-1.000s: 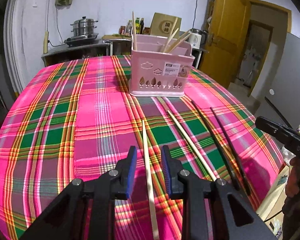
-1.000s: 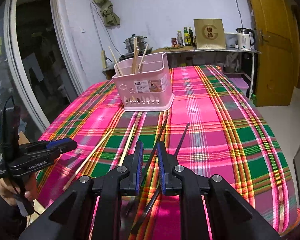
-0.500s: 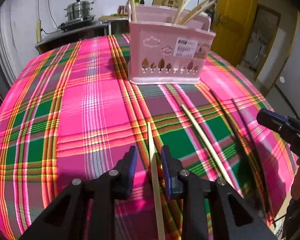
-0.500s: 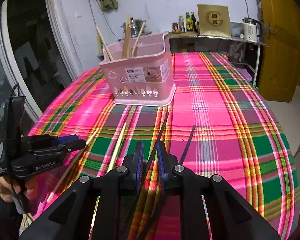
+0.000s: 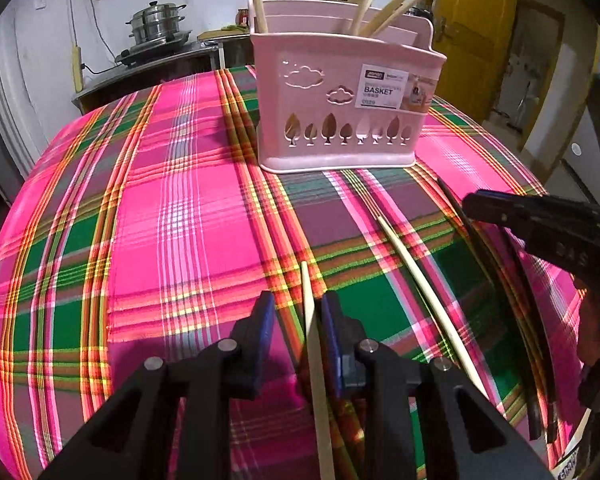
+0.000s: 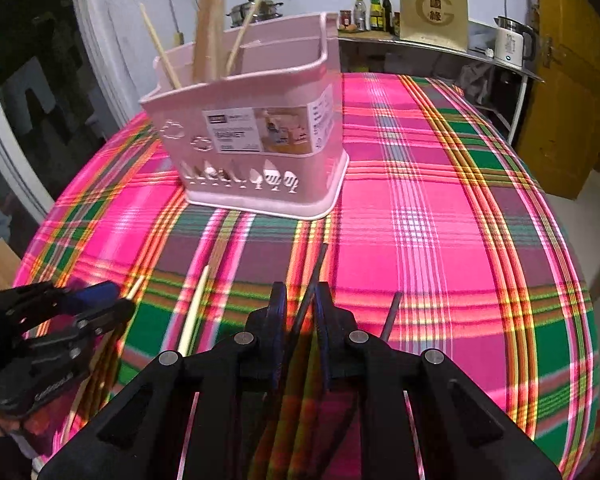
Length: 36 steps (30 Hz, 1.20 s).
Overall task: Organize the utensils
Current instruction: 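Close the left tool on a wooden chopstick while the right tool grasps a black one, then lift both held chopsticks upright and carry them over the pink basket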
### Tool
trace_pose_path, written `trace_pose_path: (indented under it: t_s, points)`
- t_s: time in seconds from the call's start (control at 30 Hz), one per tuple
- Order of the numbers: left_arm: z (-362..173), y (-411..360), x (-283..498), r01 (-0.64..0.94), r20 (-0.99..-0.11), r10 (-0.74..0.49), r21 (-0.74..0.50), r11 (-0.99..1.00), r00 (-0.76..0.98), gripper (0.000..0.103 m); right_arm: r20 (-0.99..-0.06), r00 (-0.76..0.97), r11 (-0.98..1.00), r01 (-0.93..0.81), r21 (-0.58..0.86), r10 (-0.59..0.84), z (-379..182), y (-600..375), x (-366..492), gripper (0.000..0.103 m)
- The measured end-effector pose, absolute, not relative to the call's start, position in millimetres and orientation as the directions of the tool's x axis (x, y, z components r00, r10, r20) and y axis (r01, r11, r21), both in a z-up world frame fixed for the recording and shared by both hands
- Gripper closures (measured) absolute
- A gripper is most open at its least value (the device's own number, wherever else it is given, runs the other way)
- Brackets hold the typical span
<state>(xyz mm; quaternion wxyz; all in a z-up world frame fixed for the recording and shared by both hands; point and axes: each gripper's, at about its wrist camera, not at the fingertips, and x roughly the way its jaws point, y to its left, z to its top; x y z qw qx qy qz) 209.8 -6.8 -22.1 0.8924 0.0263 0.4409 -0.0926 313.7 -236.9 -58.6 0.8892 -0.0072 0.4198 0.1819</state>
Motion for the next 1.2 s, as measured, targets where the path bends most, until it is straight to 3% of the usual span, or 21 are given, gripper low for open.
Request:
trace_pose_path:
  t_s: [0.33,0.6,1.2]
  points:
    - [-22.7,-11.9,213.2,0.205,-0.789,-0.129,-0.003,0.979,0.601,0.087,-0.793,0.563,0.950,-0.307,0.059,0.231,-68.2,-220.8,329.9,0.089]
    - [-21.6,-13.6,215.6,0.214,-0.796,-0.146,-0.021,0.977,0.587,0.097,-0.796,0.543,0.942,-0.322,0.095,0.266,-65.9,-219.4,334.2,0.095]
    - [59.7,0.9,190.0,0.203,-0.684,-0.203,-0.082,0.976,0.701,0.097,-0.627,0.666,0.905,-0.391,0.166,0.403,25.5,-231.1,284.7,0.097]
